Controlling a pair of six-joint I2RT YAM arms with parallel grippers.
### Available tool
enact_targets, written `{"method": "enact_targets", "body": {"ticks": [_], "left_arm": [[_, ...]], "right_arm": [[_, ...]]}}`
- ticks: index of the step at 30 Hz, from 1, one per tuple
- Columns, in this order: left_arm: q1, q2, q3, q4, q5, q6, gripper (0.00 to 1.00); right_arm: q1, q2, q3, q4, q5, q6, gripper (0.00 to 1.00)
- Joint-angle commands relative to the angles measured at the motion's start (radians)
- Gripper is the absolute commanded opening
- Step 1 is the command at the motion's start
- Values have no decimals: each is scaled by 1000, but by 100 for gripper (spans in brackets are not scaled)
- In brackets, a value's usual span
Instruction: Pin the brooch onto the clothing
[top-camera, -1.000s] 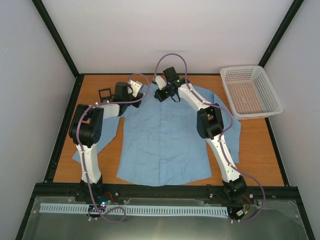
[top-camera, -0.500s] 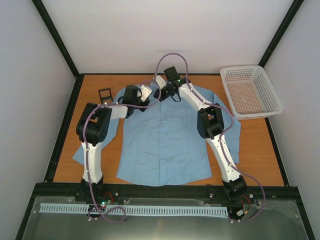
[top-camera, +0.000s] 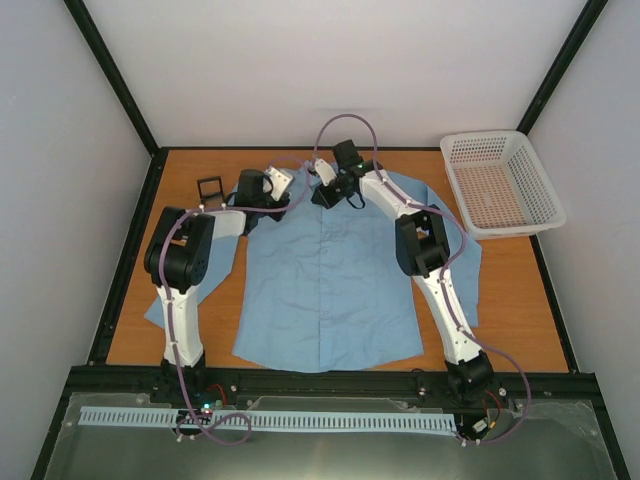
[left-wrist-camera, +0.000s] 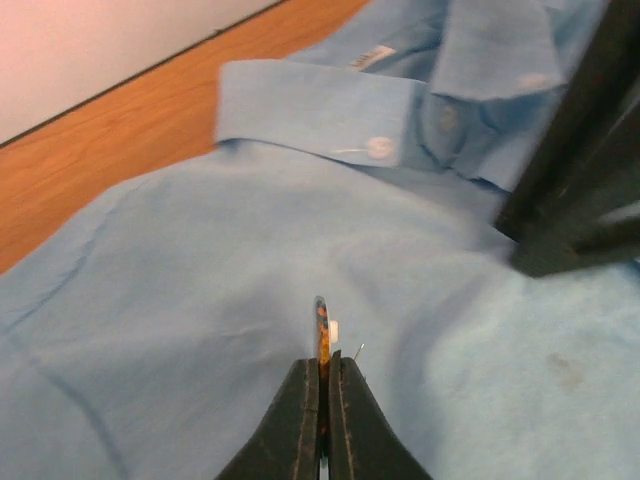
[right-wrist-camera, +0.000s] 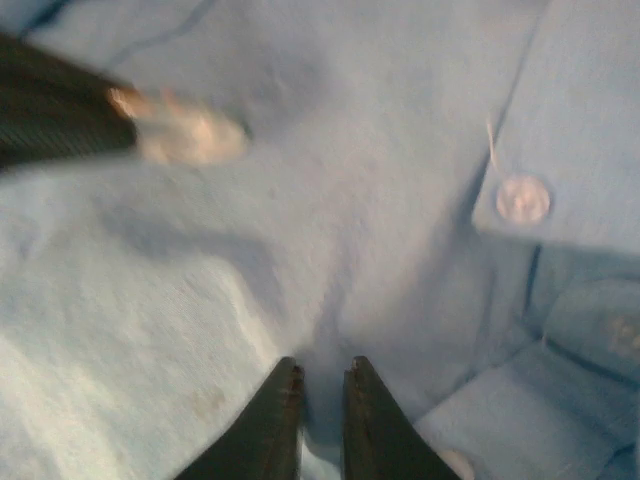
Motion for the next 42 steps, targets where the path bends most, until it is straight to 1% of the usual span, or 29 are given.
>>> {"method": "enact_targets", "body": {"ticks": [1,4,5,8,12,14,17,19,22,23,25,27,28,30,32,35,37,40,42], "left_arm": [[40,-57,5,10,38,-81,1],[42,-55,15,-4,40,-83,1],[42,-56,14,-3,42,-78,1],[42,-46,33,-23,32,-53,1],[50,-65,16,20,68,-16,1],[51,-72,24,20,50,17,1],[56,-83,8,50,62,96,1],[57,-88,5,44,75,161,1],[67,-113,-35,77,101,238,1],[71,-122,-53,90,112,253,1],[79,-137,-88,121,126,279,1],[88,-149,-120,140,150,302,1],[91,-152,-128,141,155,317,1],[97,-153,-146,160,150,344,1],[102,-148,-149,166,150,367,1],[102,-137,-151,192,179,383,1],[101,-123,-134,192,169,387,1],[102,-119,-124,216,153,398,1],[102,-120,-137,256,155,433,1]], "right_arm": [[-3,-20,-34,-8,40,-220,23],[8,-22,-36,-18,98,-346,45],[9,-24,-41,-15,96,-380,51],[12,-19,-43,-24,101,-468,65],[15,-4,-39,-48,75,-581,77],[16,2,-33,-58,64,-613,80],[24,23,-16,-82,61,-653,80],[29,59,41,-127,59,-648,76],[31,106,101,-172,49,-626,67],[32,113,104,-171,51,-617,63],[32,120,106,-156,60,-590,49],[32,126,110,-143,61,-573,46],[32,127,111,-135,62,-565,42],[30,126,113,-123,61,-552,33],[25,122,117,-112,48,-539,27],[22,110,117,-81,25,-520,13],[21,103,119,-62,15,-510,3],[16,82,114,-28,-6,-486,3],[8,67,111,-10,-53,-465,3]]}}
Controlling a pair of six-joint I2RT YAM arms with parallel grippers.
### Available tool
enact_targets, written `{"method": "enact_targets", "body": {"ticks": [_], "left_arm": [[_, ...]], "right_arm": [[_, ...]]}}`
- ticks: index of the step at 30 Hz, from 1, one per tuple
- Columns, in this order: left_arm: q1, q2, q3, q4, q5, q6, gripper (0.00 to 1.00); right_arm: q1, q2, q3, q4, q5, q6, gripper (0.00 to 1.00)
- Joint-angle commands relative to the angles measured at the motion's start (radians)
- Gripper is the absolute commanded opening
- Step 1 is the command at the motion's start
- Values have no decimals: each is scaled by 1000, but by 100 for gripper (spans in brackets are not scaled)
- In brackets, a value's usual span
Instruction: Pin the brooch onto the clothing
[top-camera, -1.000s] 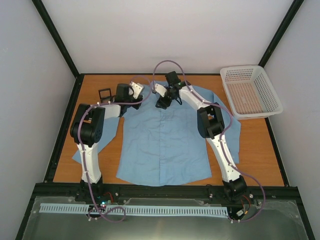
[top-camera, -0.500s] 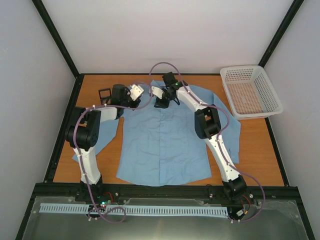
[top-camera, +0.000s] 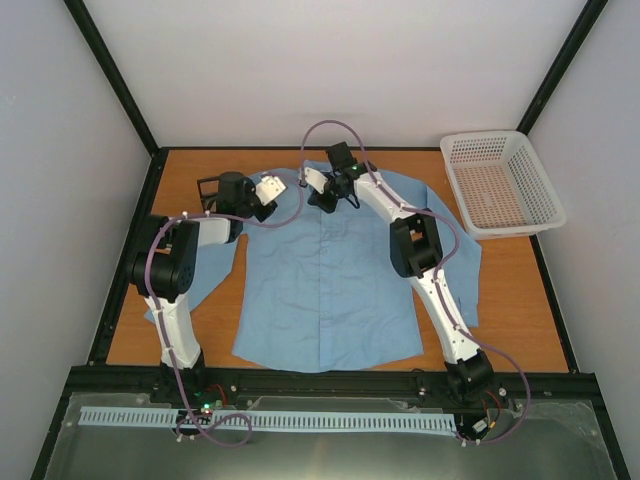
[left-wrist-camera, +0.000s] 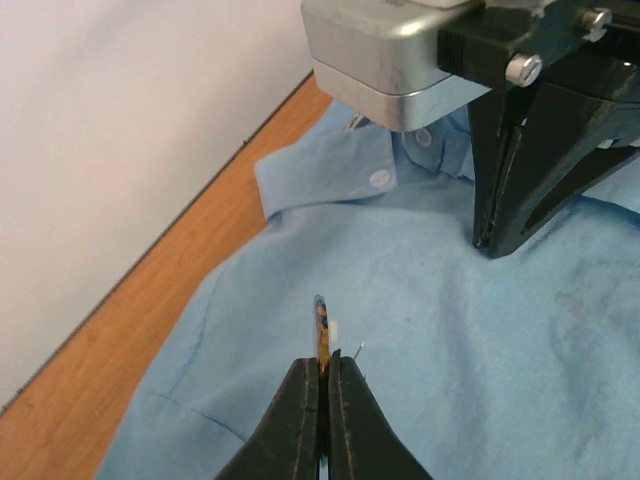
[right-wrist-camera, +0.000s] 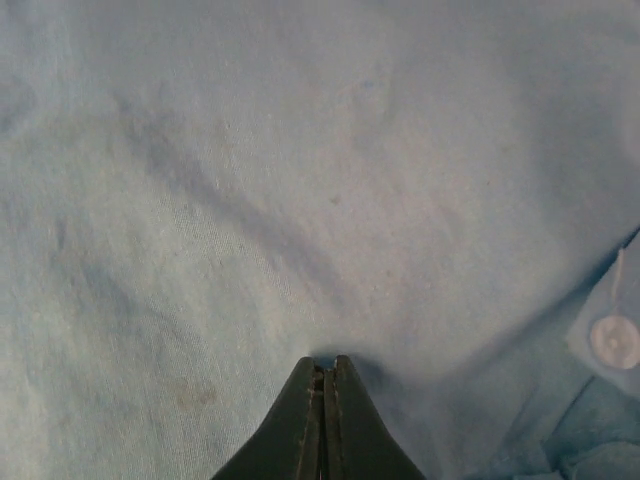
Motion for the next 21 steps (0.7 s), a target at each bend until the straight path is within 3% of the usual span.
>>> {"method": "enact_targets", "body": {"ticks": [1,8,15,21], "left_arm": [[7,11,11,113,18,105,1],[22,10,3,126,49,91,1],[96,-27,-1,122,77,0,1],[120,-49,-5,107,77,-48,1]], "right_arm": [[-14,-35,6,74,-93,56,3],[-18,-110,-81,124,-124,53,6],[-19,-95,-116,91,-62,-126,65],[17,-32,-46,110,-9,-166,97]]}}
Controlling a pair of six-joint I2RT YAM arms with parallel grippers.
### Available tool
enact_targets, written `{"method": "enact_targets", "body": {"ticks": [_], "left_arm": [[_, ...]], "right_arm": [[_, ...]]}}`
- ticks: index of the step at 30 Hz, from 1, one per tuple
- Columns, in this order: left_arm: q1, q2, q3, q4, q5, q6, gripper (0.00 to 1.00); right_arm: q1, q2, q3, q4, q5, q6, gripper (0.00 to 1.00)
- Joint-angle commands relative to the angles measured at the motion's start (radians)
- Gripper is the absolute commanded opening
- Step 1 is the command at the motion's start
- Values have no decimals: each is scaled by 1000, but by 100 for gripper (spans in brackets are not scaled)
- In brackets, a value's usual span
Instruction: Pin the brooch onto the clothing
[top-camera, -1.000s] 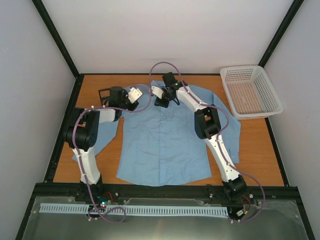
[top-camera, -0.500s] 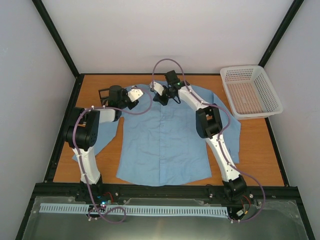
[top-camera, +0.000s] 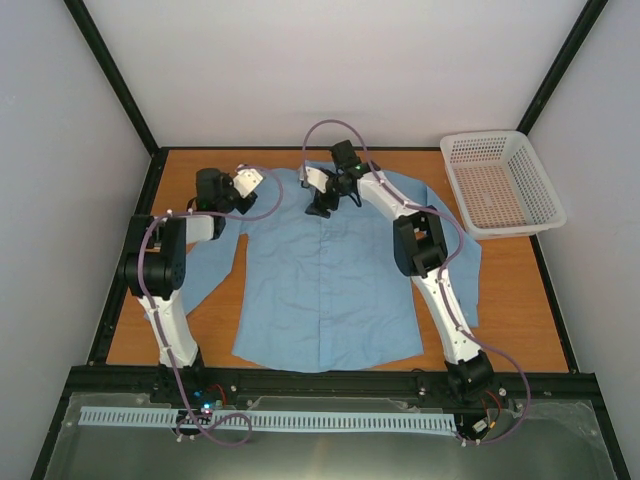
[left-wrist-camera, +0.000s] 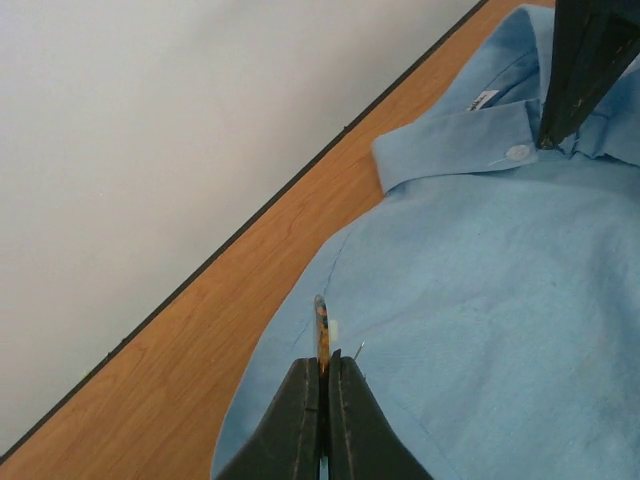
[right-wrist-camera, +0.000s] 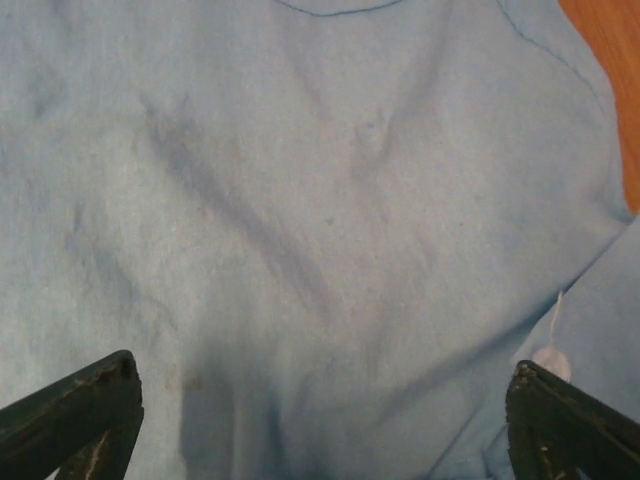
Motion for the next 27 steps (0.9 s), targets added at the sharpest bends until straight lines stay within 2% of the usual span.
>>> {"method": "enact_targets", "body": {"ticks": [1,4,7,9,14,16,19,20,21,27], "left_arm": [[10,-59,-10,11,32,-54,1],[10,-86,-33,13,35,-72,1],[10,-108,-48,22,43,-81,1],[10,-115,-46,22,45,-81,1],[10,-118,-36,17,55,-69,1],[10,-120,-32,8,54,-60,1],[10,-121,-33,3,59,-51,1],[10,-119,-33,1,61,-45,1],[9,-116,-32,-3,64,-39,1],[8,-100,-29,8,73,2,1]], "right_arm": [[37,57,96,-7,50,-34,100],[44,134,239,-72,42,30,100],[46,152,238,-94,69,65,99],[48,157,224,-116,89,71,95],[47,168,238,-189,87,55,73],[47,169,240,-208,77,47,48],[46,166,245,-222,42,25,31],[43,163,245,-218,27,22,13],[42,158,244,-210,16,23,4],[34,116,232,-129,-10,30,3]]}}
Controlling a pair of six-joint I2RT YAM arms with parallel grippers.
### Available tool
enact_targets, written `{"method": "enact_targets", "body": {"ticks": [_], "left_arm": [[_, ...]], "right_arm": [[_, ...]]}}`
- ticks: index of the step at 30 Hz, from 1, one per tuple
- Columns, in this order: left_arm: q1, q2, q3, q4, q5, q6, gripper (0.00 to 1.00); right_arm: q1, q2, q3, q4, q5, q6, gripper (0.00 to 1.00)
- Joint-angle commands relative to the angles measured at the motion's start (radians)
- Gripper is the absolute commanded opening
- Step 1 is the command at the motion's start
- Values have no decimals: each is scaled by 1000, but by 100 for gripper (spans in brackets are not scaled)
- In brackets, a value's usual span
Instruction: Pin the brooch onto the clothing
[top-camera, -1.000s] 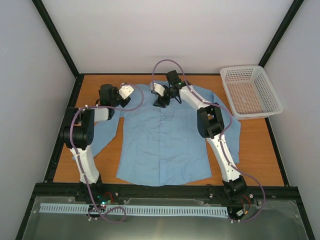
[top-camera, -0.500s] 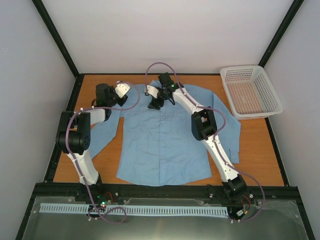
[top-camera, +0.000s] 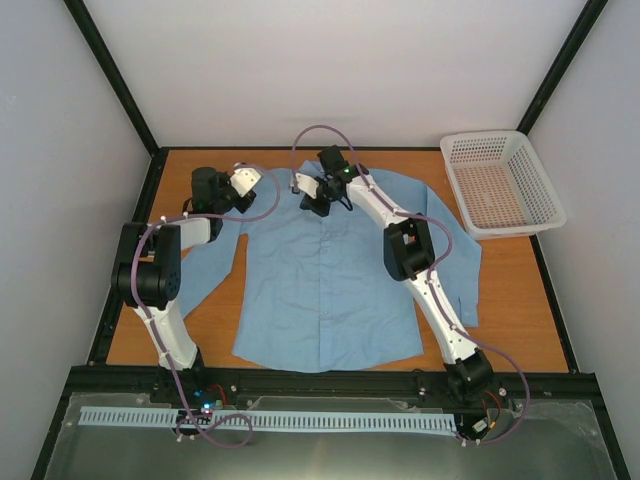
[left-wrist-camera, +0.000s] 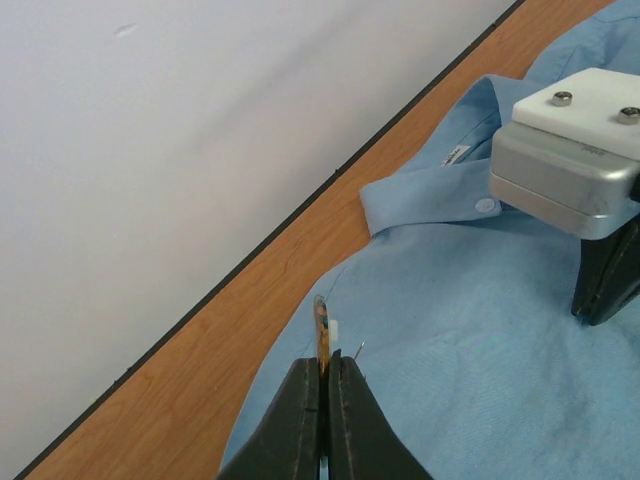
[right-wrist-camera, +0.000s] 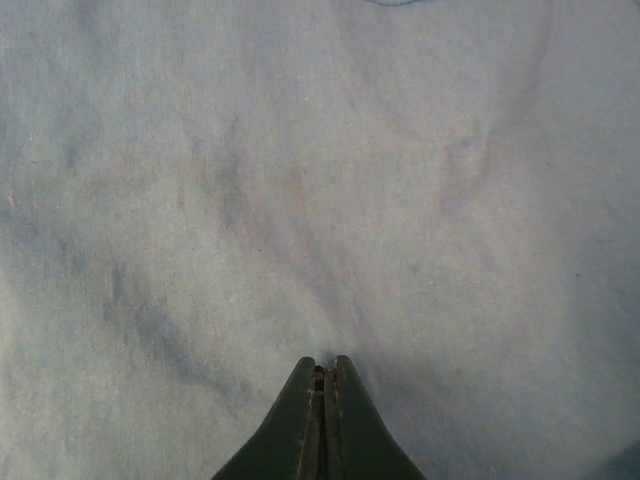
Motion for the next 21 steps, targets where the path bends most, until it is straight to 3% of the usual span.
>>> {"method": "enact_targets", "body": {"ticks": [1,8,11,14,16,21], "left_arm": [[-2,0,21,12,34,48,1],[-6,0,21,32,31,30,1],[-6,-10,18,37,34,5,1],[-5,-30,3,57,21,-29,1],[-6,-47,-8,76,-2,-68,1],[-6,-95,-15,108,-83,-227,1]], "right_arm": [[-14,-37,-3,44,-37,-4,3],[-15,-142,-104,42,-54,-64,3],[-16,-139,-123,53,6,-63,38],[-14,-110,-92,37,16,-10,64],[-9,-101,-93,47,46,41,77],[12,-79,-95,41,175,189,90]]}}
